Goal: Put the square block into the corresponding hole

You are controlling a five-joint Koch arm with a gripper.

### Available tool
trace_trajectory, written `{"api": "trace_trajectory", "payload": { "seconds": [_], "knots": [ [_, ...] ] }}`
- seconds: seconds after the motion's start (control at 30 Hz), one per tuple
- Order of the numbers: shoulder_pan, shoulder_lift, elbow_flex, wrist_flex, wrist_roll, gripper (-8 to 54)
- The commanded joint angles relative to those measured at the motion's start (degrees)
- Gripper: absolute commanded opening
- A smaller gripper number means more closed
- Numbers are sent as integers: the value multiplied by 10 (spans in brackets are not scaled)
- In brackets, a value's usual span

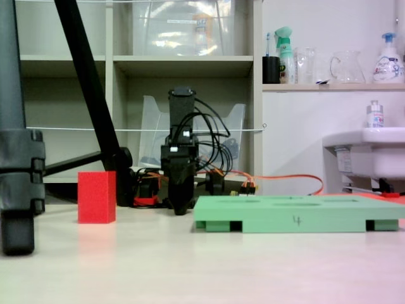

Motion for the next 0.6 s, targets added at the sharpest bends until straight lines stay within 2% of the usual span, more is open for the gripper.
{"api": "trace_trajectory", "payload": {
  "seconds": [0.0,0.2,0.33,0.43,0.5,0.57],
  "knots": [
    [3,41,43,18,29,338],
    [12,40,43,16,43,338],
    [25,40,21,11,185,326],
    [33,41,-52,28,357,287],
    [34,41,-135,108,478,281],
    [37,40,-238,235,549,280]
  ]
}}
